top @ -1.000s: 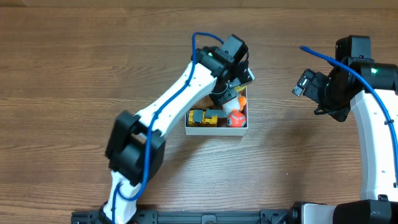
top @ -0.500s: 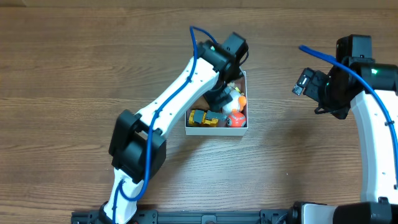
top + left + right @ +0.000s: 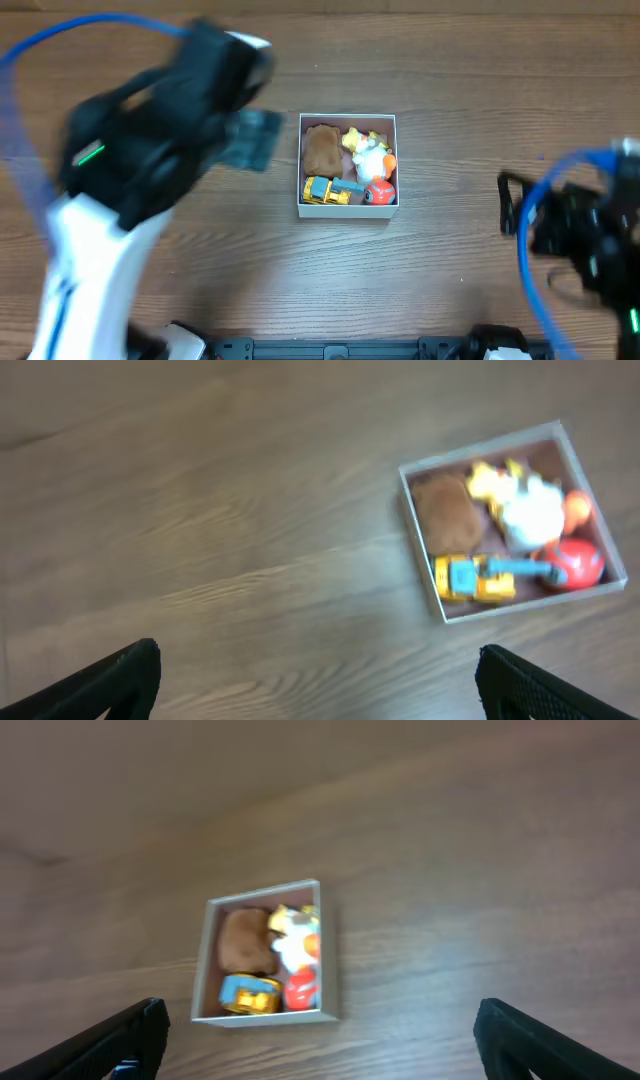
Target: Pack container
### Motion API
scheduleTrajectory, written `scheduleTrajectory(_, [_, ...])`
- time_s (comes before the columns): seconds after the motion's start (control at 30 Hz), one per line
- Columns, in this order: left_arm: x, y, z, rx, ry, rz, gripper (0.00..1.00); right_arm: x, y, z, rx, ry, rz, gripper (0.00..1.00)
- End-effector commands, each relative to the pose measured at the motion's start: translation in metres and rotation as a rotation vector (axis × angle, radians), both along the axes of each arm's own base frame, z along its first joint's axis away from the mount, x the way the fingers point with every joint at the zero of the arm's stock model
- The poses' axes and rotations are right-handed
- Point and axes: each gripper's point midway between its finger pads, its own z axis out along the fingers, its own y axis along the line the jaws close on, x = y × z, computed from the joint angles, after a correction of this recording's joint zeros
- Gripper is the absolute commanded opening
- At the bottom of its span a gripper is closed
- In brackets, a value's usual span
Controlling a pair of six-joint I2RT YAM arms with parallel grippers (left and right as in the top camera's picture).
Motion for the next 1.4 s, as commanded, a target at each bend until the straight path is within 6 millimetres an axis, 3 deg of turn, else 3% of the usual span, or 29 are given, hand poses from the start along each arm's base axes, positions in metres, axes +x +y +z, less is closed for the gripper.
scheduleTrajectory(0.0, [-0.030,0.038,0.031,-0.084,-0.125,0.159,1.00,-0.033,0.010,0.018,-0.028,-0.122,0.065,1.00])
scheduleTrajectory(0.17, [-0.059,0.067,0.051,-0.098,-0.231,0.238,1.00,-0.056,0.012,0.021,-0.033,-0.167,0.065,1.00])
scheduleTrajectory(0.4, [-0.079,0.075,0.056,-0.115,-0.267,0.232,1.00,-0.059,0.012,0.012,-0.028,-0.127,0.065,1.00])
scheduleTrajectory(1.13, [-0.077,0.072,0.054,-0.121,-0.256,0.222,1.00,-0.060,0.012,0.011,-0.028,-0.123,0.064,1.00])
scheduleTrajectory(1.37, [-0.077,0.072,0.054,-0.122,-0.256,0.222,1.00,-0.039,-0.014,0.015,-0.108,-0.203,-0.068,1.00])
